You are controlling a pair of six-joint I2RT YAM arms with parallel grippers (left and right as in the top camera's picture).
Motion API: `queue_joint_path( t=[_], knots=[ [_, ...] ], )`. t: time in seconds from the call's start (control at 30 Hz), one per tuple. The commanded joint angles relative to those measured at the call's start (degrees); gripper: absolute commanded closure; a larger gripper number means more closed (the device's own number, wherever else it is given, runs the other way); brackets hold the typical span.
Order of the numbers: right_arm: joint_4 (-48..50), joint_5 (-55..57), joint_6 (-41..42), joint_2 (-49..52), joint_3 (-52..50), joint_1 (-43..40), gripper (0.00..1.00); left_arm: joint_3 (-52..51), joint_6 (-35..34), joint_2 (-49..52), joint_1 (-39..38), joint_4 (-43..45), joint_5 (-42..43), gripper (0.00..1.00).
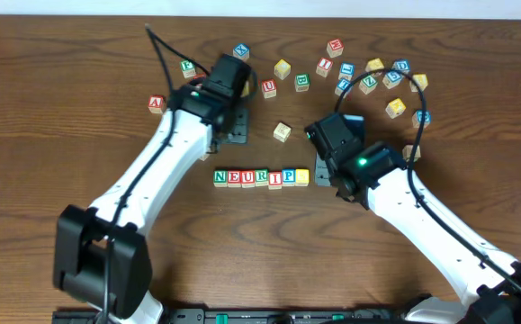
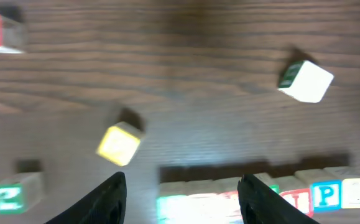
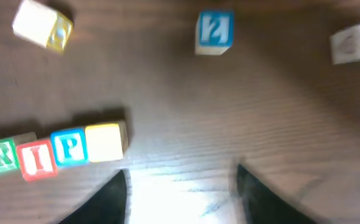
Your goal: Spell out NEURIPS
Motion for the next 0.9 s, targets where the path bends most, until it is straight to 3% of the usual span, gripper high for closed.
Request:
queue_joint_path(
  t=[0.0,0.07,0.23,0.57,0.87],
  knots=[
    [0.6,-3.9,-0.3,0.3,-0.4,-0.2,0.71,1.3,2.2,-2.4,2.6,-1.9,-1.6,0.43],
    [0.6,-4.8,-0.6,0.3,-0.4,-0.2,0.83,1.3,2.3,-3.1,4.1,-2.7,-1.6,0.43],
    [0.5,-7.3,-1.4,0.3,-0.4,0.3,0.99,1.3,3.5,-4.9,7.9,-4.2,-1.5,0.43],
    [6.1,-6.8,-0.7,2.4,-1.3,12.3,0.99,1.3,5.4,-5.4,11.4,-6.6,-1.5,0.43],
    [12.3,-2.6,0.4,14.9,-2.5,15.5,0.99,1.3,6.1,-5.4,11.4,-6.9,-1.5,0.43]
  ],
)
